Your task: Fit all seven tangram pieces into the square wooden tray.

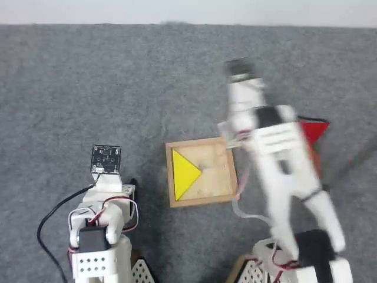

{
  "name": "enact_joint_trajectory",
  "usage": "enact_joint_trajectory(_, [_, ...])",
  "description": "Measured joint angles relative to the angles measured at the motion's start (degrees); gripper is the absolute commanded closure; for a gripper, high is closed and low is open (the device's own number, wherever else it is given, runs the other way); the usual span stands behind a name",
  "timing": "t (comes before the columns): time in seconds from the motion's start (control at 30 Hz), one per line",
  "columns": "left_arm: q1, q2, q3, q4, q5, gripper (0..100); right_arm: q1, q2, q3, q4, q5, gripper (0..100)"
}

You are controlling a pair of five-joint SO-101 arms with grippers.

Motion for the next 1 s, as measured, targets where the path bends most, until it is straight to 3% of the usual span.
enact_joint_trajectory(0.1, [0.0,0.0,0.0,0.0,0.0,85,12.4,0.35,-2.73,0.0,7.38,79.6])
enact_joint_trajectory(0.2, [0.0,0.0,0.0,0.0,0.0,85,18.73,4.48,-7.56,0.18,13.36,79.4])
enact_joint_trajectory(0.43, [0.0,0.0,0.0,0.0,0.0,85,19.08,23.74,-26.9,8.79,28.92,69.2])
enact_joint_trajectory(0.77, [0.0,0.0,0.0,0.0,0.0,85,21.19,43.34,-45.01,18.2,68.48,68.8])
enact_joint_trajectory(1.0, [0.0,0.0,0.0,0.0,0.0,85,23.74,53.01,-46.95,18.29,77.89,68.8])
